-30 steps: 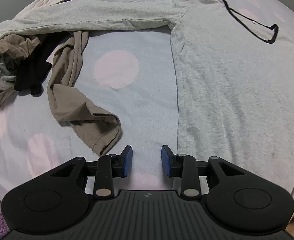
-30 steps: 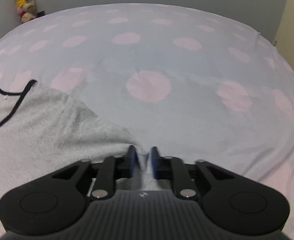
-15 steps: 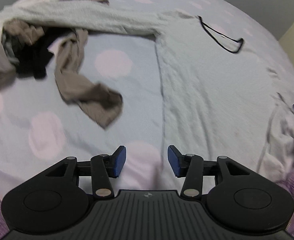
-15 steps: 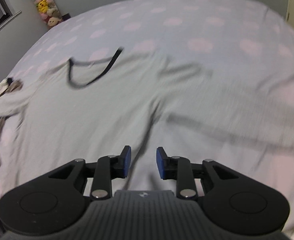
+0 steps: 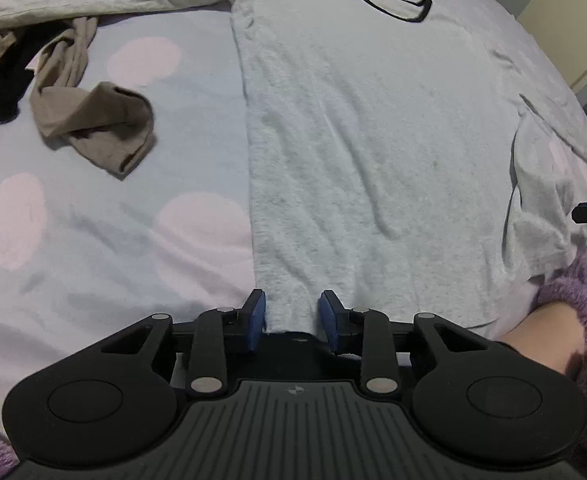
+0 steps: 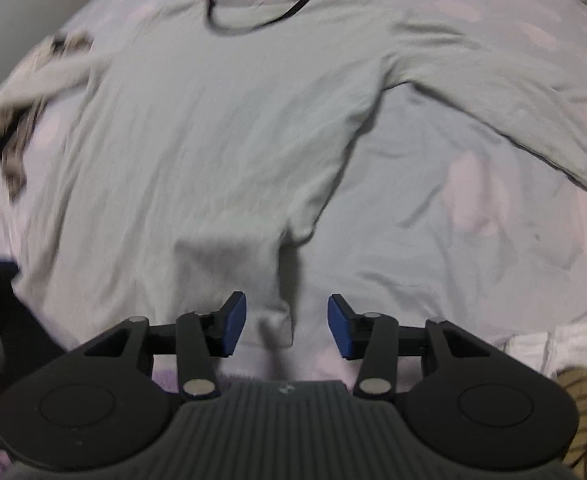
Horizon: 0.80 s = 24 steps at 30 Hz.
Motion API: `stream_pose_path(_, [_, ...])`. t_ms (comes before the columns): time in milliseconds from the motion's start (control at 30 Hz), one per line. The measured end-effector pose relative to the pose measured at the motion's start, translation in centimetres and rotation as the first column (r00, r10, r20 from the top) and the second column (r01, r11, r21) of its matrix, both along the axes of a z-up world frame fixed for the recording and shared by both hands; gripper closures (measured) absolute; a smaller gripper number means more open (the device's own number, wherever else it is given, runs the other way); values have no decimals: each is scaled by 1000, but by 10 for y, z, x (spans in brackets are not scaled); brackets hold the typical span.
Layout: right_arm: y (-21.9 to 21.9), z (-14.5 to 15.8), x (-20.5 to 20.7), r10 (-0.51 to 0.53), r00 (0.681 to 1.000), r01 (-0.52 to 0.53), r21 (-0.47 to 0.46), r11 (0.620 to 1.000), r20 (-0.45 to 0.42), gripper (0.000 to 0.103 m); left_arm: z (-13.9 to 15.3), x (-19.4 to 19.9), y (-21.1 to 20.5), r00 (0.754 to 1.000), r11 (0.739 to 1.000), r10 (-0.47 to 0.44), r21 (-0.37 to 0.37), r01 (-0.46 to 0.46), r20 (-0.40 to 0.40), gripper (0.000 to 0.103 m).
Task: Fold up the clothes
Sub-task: 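Grasp the grey t-shirt hem with the right tool while the left tool grasps it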
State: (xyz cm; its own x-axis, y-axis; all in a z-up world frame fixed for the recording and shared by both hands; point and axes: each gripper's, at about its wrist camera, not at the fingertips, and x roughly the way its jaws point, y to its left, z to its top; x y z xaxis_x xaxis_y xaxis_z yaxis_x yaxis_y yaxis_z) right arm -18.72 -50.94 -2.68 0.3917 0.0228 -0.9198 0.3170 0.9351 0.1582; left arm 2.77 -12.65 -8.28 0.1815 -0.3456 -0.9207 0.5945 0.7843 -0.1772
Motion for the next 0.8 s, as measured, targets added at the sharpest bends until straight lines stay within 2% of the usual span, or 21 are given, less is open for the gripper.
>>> stream_pose_path(133, [8, -15, 13, 88, 995, -88, 2, 996, -52, 61, -2, -7, -5, 999, 1000, -14, 29, 13, 45, 88])
stream_pose_path(167, [9, -19, 16, 106, 992, -105, 7, 994, -68, 70, -2, -6, -3, 999, 1000, -2, 19, 1, 42, 91])
stream_pose_path(200, [11, -23, 19, 124, 989, -123, 12, 992, -85, 87, -1, -6, -1, 999, 1000, 13, 6, -13, 34, 92])
stream_pose_path(233, [12, -27, 22, 139, 985, -138, 16, 990, -100, 93, 1, -5, 3, 999, 1000, 27, -8, -27, 29, 93])
stream_pose_path(300, [10, -24, 19, 131, 986, -129, 20, 991, -102, 98, 9, -5, 11, 998, 998, 50, -49, -49, 28, 94])
stream_pose_path(433, [-3, 7, -4, 30, 1000, -30, 83, 996, 3, 100, 43, -1, 31, 996, 987, 74, -147, -65, 56, 94])
stream_pose_path(500, [-11, 29, -18, -38, 998, 30, 145, 989, 53, 100, 65, 4, 38, 993, 979, 90, -188, -75, 72, 94])
stream_pose_path(600, [-15, 68, -35, -96, 990, 79, 157, 984, 107, 100, 95, 13, 53, 992, 964, 108, -249, -88, 69, 94])
stream_pose_path(700, [-20, 98, -51, -138, 983, 116, 170, 979, 125, 101, 116, 19, 60, 991, 963, 105, -258, -81, 82, 94])
stream_pose_path(800, [-19, 108, -59, -161, 983, 144, 175, 974, 88, 101, 124, 22, 63, 990, 971, 97, -228, -72, 104, 94])
